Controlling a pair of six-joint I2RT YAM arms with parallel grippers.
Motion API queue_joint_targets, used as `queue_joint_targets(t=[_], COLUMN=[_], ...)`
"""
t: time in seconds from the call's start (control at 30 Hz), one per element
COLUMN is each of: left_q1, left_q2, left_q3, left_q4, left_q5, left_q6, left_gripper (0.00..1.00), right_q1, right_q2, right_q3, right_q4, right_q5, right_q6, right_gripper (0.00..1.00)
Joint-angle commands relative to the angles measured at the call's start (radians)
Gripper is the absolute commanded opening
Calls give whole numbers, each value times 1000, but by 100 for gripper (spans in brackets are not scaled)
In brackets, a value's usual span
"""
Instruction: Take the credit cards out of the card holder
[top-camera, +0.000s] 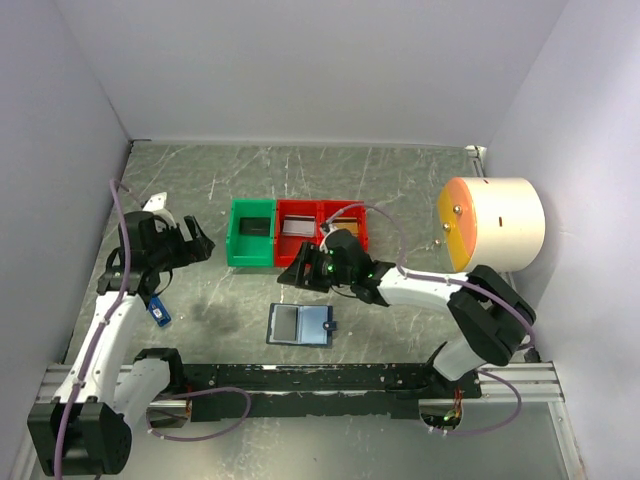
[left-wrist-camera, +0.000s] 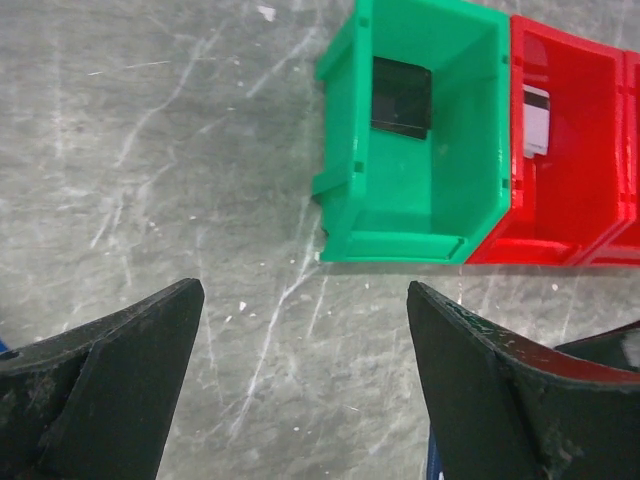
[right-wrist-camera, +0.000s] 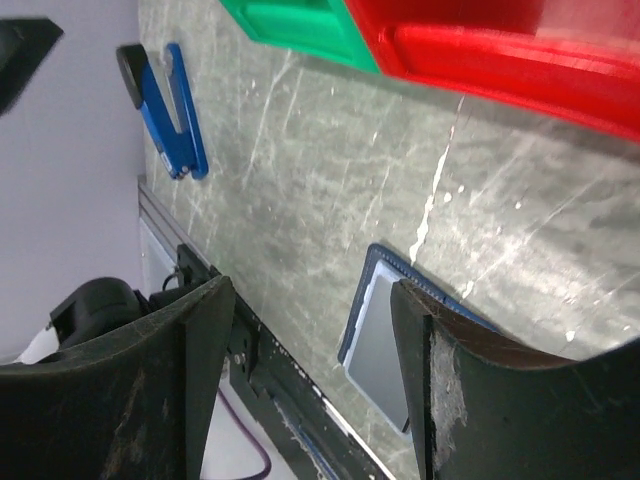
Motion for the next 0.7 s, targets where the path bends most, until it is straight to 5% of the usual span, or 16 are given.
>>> queue_joint_targets(t=[0.0,0.2,0.43,0.67], left_q1=[8,-30,-274,-445], left_q2=[20,77,118,187], left_q3=[0,1,-110,-199], left_q4=[84,107,224,251], left_q5=[208,459,409,303], left_q6=[43,43,-265,-360], left_gripper=[92,81,72,64], right_q1=[53,86,119,130], right_q2=[28,44,39,59], right_q3=[-14,-66,-132,-135], right_q4=[3,29,77,35], right_q5=[3,39,56,77], right_q6=[61,124,170,188], right_gripper=[63,50,40,32])
